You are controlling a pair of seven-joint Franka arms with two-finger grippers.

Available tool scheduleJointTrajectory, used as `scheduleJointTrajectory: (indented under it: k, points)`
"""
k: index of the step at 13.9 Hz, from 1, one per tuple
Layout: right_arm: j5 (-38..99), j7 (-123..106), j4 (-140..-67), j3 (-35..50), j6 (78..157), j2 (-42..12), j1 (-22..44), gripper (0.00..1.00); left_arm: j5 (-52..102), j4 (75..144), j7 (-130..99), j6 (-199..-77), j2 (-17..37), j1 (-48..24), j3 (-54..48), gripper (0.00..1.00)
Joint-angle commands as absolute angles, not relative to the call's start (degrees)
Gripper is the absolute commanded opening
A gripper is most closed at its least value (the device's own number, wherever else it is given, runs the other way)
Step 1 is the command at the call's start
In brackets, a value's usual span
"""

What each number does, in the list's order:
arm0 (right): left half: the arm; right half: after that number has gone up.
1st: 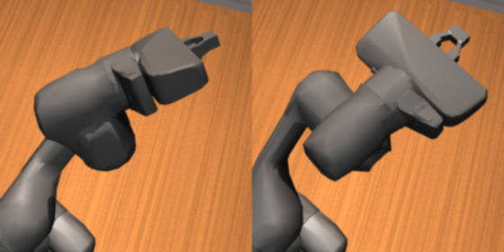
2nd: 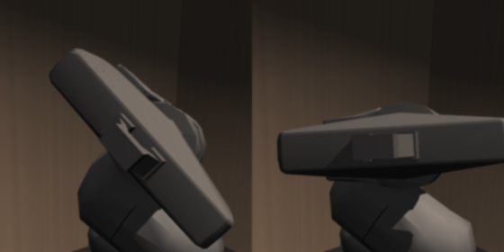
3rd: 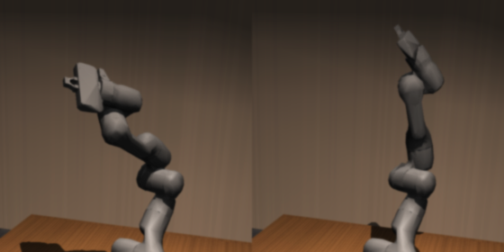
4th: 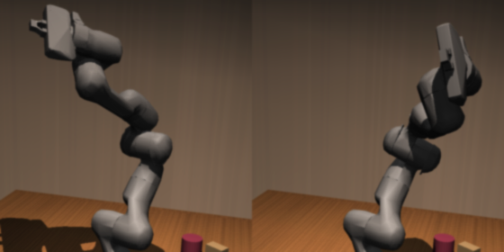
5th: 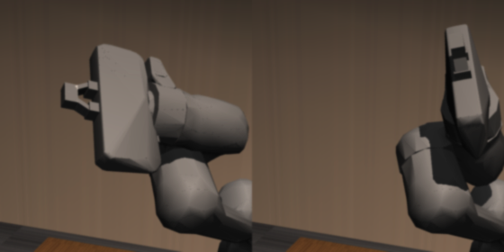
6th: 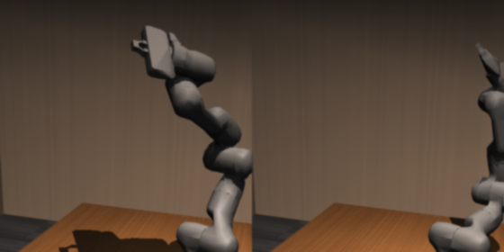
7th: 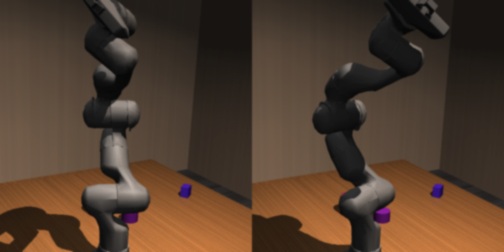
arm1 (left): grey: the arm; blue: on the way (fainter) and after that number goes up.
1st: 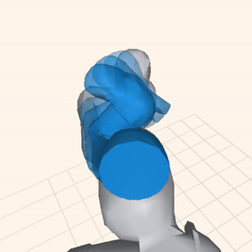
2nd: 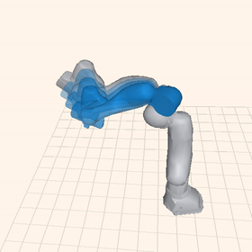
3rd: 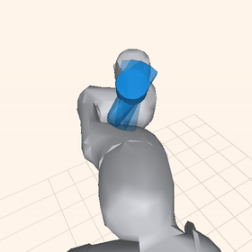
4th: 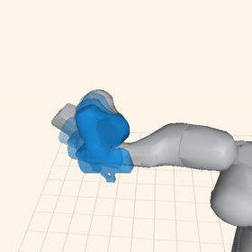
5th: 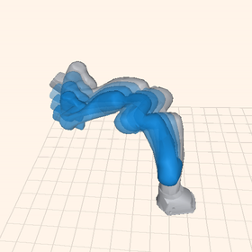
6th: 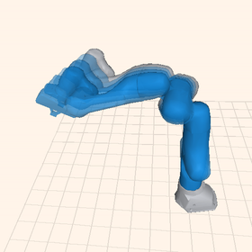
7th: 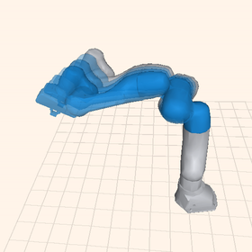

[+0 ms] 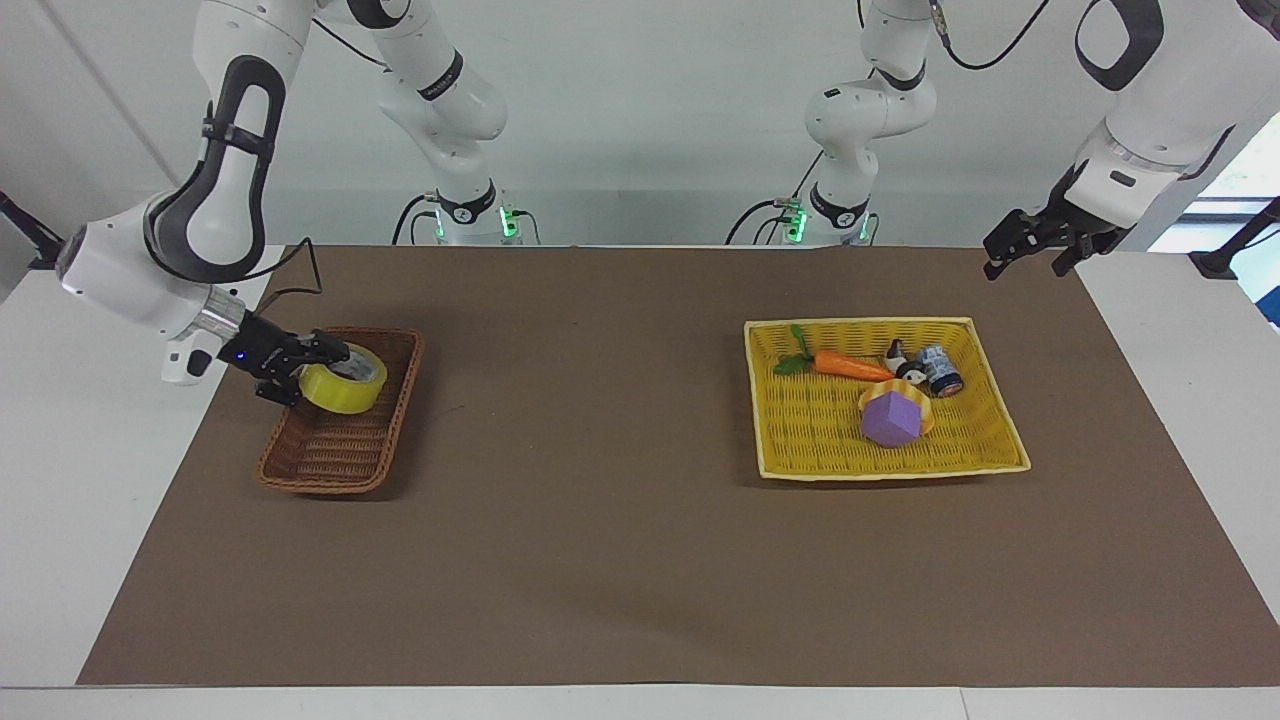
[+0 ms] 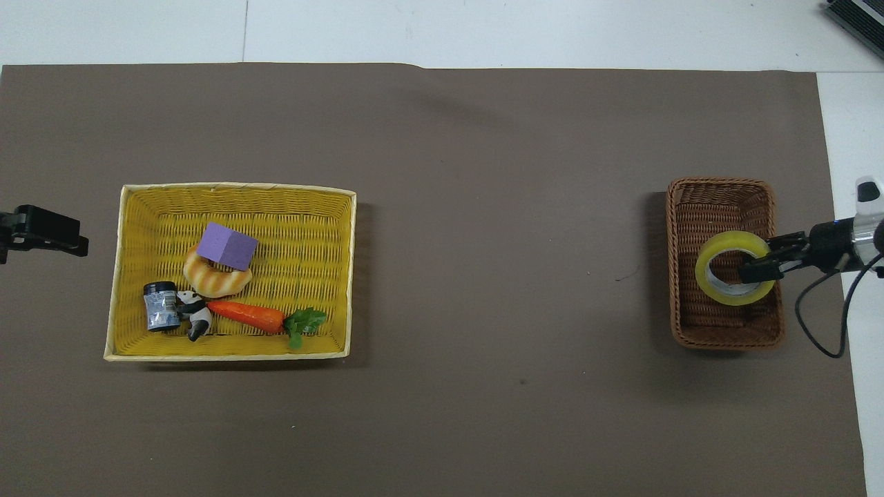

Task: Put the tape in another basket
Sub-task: 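Lower the tape into the wicker basket and open the right gripper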

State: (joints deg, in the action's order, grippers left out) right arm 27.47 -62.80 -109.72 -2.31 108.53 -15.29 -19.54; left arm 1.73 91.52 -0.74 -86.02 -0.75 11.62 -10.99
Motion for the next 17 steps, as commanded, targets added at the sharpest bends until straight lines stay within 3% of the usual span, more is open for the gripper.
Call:
scheduleJointTrajectory:
  k: [1, 2, 3, 4, 5, 9, 17]
  points:
    - [26.28, -64.51, -109.95, -1.93, 109.33, -15.47, -19.25, 0.00, 0.88, 92.29, 0.18, -85.43, -1.67, 12.48, -11.51, 1.00]
    - [26.19, -64.34, -110.04, -1.93, 109.42, -15.56, -18.46, 0.00, 0.88, 92.29, 0.18, -85.43, -1.67, 12.57, -11.51, 1.00]
    - [25.93, -64.16, -109.95, -1.93, 109.60, -15.56, -18.11, 0.18, 0.88, 92.29, 0.18, -85.52, -1.58, 12.48, -11.51, 1.00]
    - [25.93, -64.07, -109.95, -1.93, 109.60, -15.64, -17.58, 0.55, 0.88, 92.29, 0.18, -85.26, -1.67, 12.13, -11.51, 1.00]
    - [25.93, -64.07, -109.95, -1.93, 109.60, -15.56, -17.49, 1.00, 0.44, 92.29, 0.26, -86.12, -1.58, 11.78, -11.43, 1.00]
    - [25.84, -63.81, -108.64, -1.93, 109.95, -16.08, -17.40, 1.00, 0.62, 91.76, 0.26, -85.60, -2.02, 7.58, -6.17, 1.00]
    - [18.83, -55.73, -103.10, -1.67, 123.98, -15.39, -14.77, 1.00, 0.62, 91.76, 0.26, -85.96, -2.02, 5.63, -5.36, 1.00]
